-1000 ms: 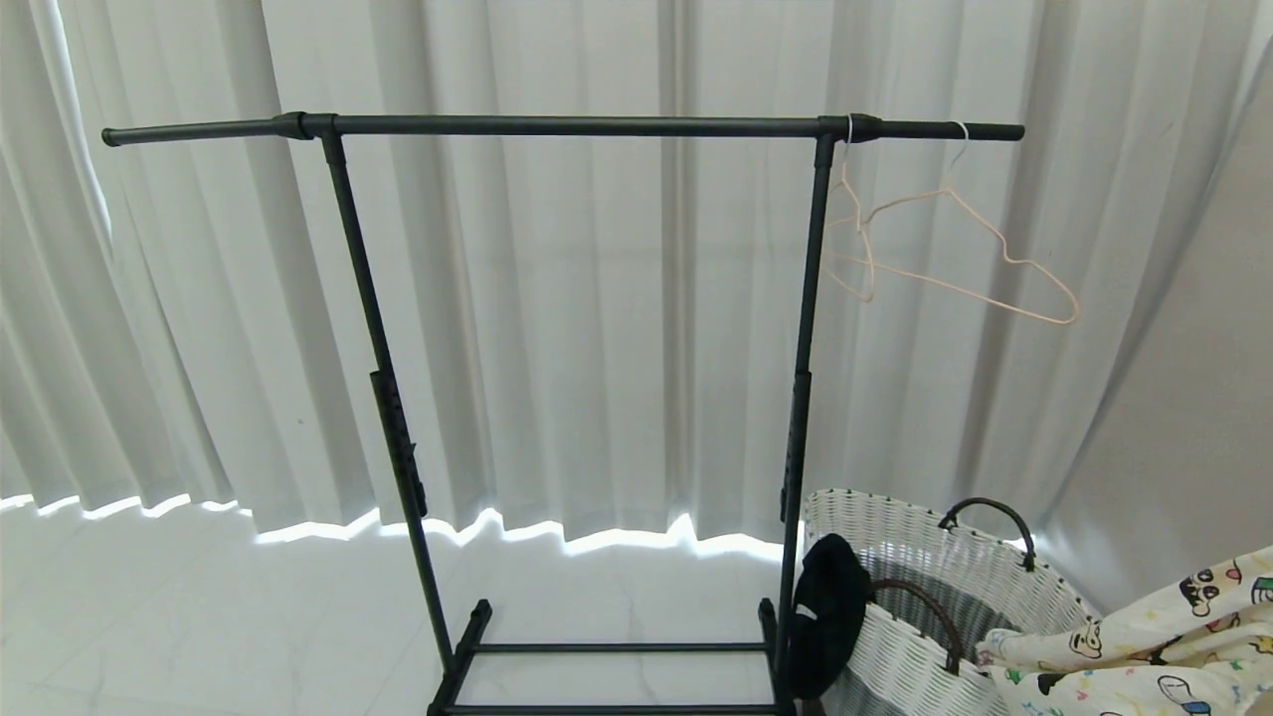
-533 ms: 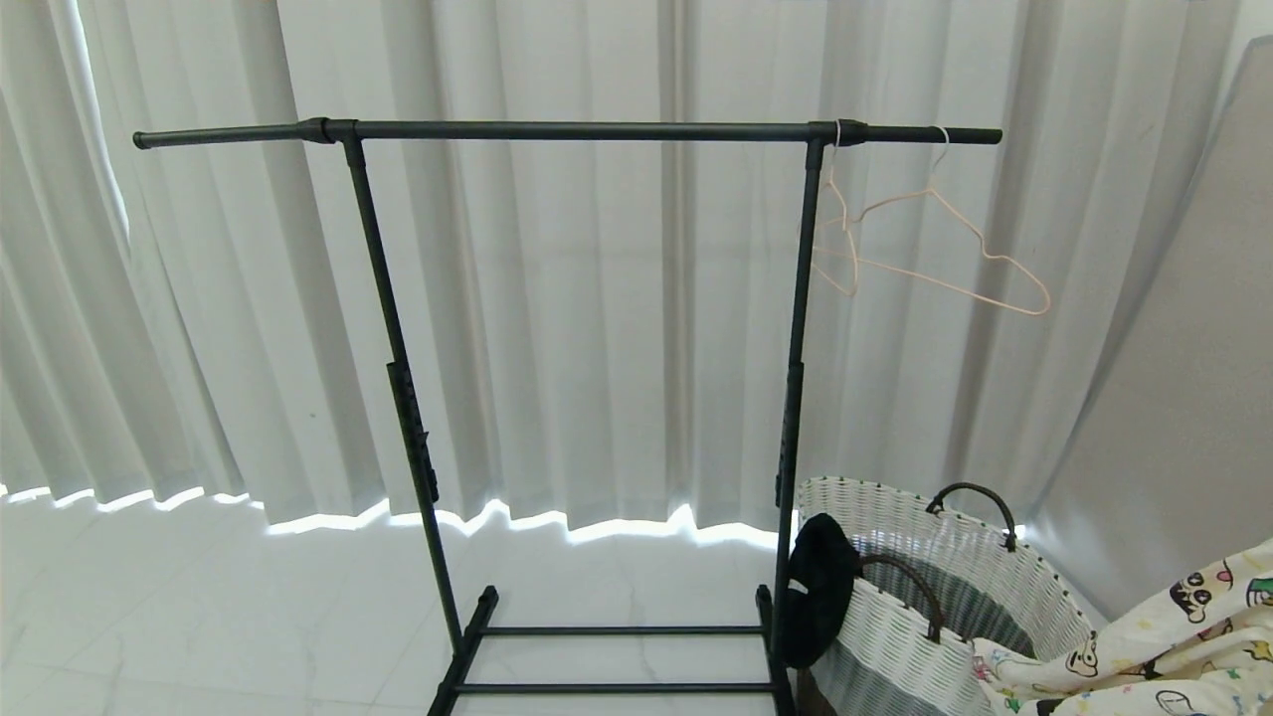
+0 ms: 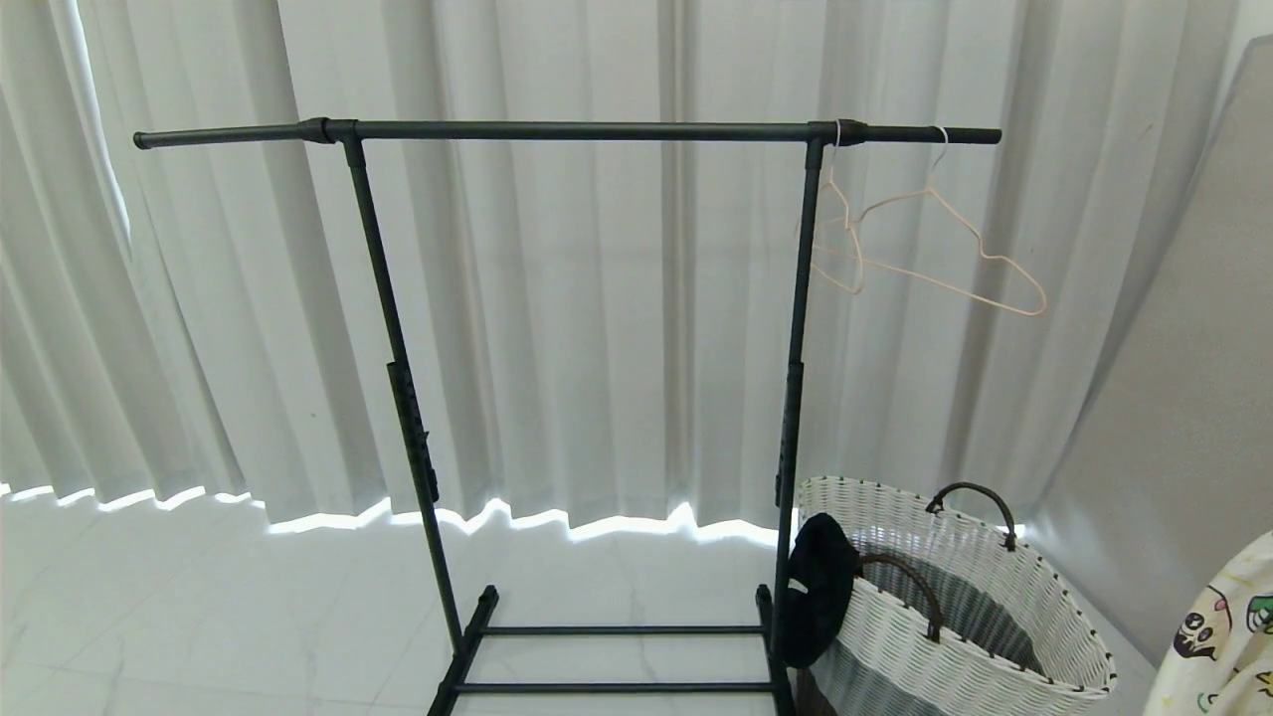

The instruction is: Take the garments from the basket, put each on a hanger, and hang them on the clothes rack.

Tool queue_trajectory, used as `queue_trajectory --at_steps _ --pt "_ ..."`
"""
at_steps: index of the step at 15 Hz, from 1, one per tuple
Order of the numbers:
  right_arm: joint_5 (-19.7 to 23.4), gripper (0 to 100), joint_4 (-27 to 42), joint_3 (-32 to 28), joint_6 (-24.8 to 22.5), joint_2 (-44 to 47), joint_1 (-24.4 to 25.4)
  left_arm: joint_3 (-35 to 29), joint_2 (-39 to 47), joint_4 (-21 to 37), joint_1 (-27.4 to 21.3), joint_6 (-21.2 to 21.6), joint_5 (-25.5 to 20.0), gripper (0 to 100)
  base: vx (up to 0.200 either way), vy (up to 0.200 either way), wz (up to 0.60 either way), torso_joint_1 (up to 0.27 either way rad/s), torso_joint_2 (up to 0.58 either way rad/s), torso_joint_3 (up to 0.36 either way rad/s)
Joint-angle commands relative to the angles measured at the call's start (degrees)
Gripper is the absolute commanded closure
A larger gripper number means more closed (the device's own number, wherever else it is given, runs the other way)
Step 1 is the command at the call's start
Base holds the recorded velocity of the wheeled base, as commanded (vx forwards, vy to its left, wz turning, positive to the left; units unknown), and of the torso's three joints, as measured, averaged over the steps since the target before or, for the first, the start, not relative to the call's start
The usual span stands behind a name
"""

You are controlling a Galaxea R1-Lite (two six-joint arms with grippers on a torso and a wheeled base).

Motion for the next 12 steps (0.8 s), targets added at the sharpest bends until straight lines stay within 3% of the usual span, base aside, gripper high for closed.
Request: queue_trajectory --at_steps 1,4,8,9,12 --pt "-0.01 100 0.15 0.06 -0.03 1.07 0.01 0.0 0.0 0.03 -0.02 0.39 -0.1 0 0.0 0.0 0.0 0.0 0.0 0.0" --pt "0.08 100 0.06 0.06 0.15 2.66 1.86 0.0 0.0 0.03 -0.02 0.82 -0.1 0 0.0 0.0 0.0 0.0 0.0 0.0" --pt "-0.01 100 0.15 -3.1 5.95 6.26 9.77 -1.32 0.62 -0.67 -0.29 1.44 -3.71 0 0.0 0.0 0.0 0.0 0.0 0.0" --pt "-0.01 100 0.15 -4.77 7.71 7.67 12.32 -6.94 5.36 -0.76 -1.43 0.39 -6.96 0 0.0 0.0 0.0 0.0 0.0 0.0" --pt "-0.18 100 -0.21 -10.66 13.15 14.08 19.0 -24.52 27.95 -4.1 -4.33 -3.31 -7.31 0 0.0 0.0 0.0 0.0 0.0 0.0"
